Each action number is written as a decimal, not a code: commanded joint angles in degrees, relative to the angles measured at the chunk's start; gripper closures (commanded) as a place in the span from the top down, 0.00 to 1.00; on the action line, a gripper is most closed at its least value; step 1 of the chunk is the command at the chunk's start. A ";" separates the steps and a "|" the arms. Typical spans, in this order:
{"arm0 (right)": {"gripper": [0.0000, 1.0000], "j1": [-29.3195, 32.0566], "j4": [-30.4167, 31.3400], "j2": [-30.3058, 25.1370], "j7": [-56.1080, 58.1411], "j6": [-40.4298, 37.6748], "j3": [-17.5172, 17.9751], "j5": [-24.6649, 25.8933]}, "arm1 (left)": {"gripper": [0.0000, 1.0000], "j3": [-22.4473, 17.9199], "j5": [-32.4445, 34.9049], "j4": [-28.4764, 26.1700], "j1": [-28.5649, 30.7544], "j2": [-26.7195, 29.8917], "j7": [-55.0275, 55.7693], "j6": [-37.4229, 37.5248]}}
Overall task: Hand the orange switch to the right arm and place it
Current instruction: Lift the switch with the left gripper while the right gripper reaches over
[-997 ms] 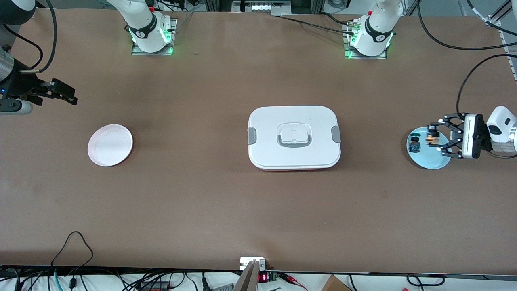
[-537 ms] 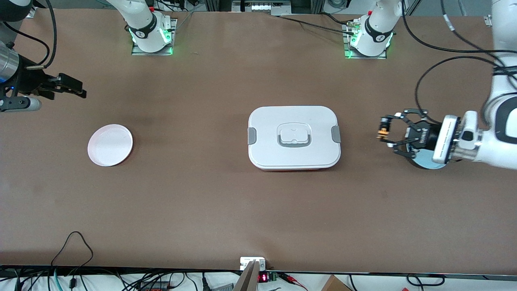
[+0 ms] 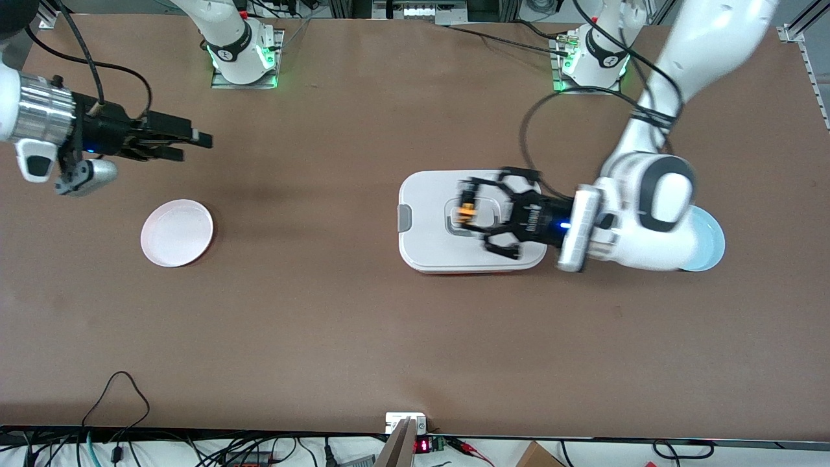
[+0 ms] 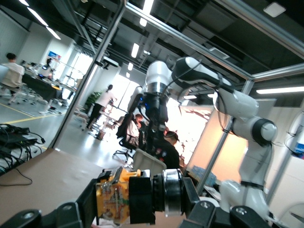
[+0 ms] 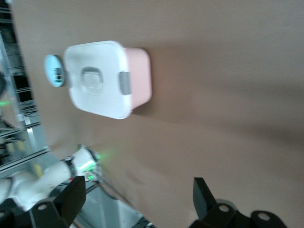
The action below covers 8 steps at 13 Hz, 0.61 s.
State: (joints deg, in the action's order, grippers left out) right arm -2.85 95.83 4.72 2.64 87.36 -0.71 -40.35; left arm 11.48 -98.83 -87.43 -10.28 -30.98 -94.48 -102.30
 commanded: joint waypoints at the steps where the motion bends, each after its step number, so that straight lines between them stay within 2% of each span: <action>1: 1.00 -0.23 -0.38 3.01 0.09 -0.87 -0.17 -9.80 | 0.00 -1.11 -7.15 1.03 -8.76 2.50 1.58 -12.18; 3: 1.00 -1.54 -0.21 4.16 -0.18 -0.87 -0.08 -14.91 | 0.00 -1.28 -8.75 1.03 -13.17 3.56 0.79 -16.60; 8: 1.00 -4.97 -0.29 8.11 -4.74 2.28 -0.08 -32.92 | 0.00 -0.93 -8.75 0.68 -18.63 5.14 -7.98 -27.59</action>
State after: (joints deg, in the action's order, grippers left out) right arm -7.07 96.03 11.42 0.27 88.58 -0.65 -67.96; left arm 11.41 -106.16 -86.03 -27.23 -26.90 -97.93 -127.32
